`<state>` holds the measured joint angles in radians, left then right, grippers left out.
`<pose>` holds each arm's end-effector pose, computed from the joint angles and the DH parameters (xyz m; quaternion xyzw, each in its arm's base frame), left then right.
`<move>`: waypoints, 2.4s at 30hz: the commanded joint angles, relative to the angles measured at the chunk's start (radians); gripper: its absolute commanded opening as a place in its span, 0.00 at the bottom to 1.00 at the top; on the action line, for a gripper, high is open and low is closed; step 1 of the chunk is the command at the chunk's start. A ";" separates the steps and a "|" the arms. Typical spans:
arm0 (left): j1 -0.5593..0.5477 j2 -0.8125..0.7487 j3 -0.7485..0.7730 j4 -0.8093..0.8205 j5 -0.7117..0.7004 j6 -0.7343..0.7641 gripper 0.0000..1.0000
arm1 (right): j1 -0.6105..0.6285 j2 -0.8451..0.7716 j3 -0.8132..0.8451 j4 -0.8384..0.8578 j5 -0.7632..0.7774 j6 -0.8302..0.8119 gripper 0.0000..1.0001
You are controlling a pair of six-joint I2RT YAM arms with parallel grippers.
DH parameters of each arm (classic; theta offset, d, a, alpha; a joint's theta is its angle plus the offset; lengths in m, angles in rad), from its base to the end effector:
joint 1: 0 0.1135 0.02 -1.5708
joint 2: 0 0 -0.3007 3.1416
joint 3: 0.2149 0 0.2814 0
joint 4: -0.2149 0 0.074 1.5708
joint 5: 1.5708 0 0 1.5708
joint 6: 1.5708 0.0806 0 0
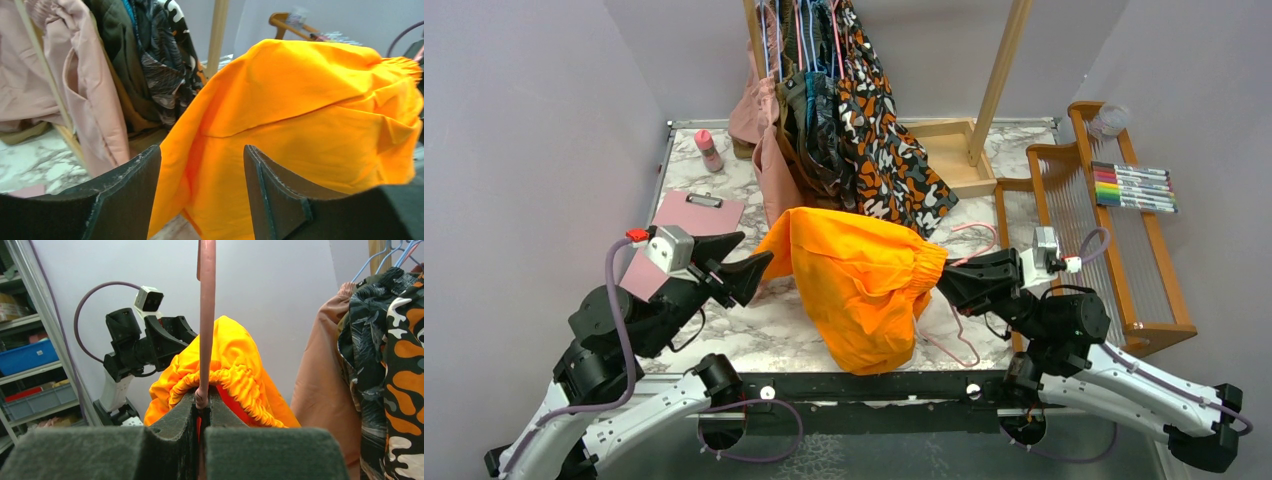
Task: Place the shorts on the hanger
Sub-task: Hang the shorts on the hanger.
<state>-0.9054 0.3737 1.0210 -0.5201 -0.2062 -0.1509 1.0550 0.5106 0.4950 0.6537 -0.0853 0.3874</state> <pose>0.0592 -0.0487 0.4563 0.1703 0.6395 -0.3175 0.6792 0.0717 0.1403 0.4081 -0.1832 0.4119 0.6036 0.6575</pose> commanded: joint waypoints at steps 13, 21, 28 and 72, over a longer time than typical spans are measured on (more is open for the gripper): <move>-0.003 0.084 -0.075 -0.018 -0.063 0.116 0.61 | 0.007 -0.063 0.066 -0.063 -0.041 -0.017 0.01; -0.003 0.092 -0.102 -0.017 -0.078 0.124 0.59 | 0.008 -0.064 0.089 -0.078 -0.083 -0.005 0.01; -0.003 0.113 -0.083 0.021 -0.097 0.123 0.13 | 0.008 -0.067 0.102 -0.105 -0.084 -0.010 0.01; -0.004 0.328 0.340 0.025 0.095 0.077 0.06 | 0.007 0.014 0.261 -0.141 -0.258 -0.055 0.01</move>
<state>-0.9054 0.7589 1.3735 -0.4801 -0.1856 -0.0380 1.0550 0.5499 0.7483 0.4698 -0.4042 0.3656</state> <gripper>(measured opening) 0.051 0.042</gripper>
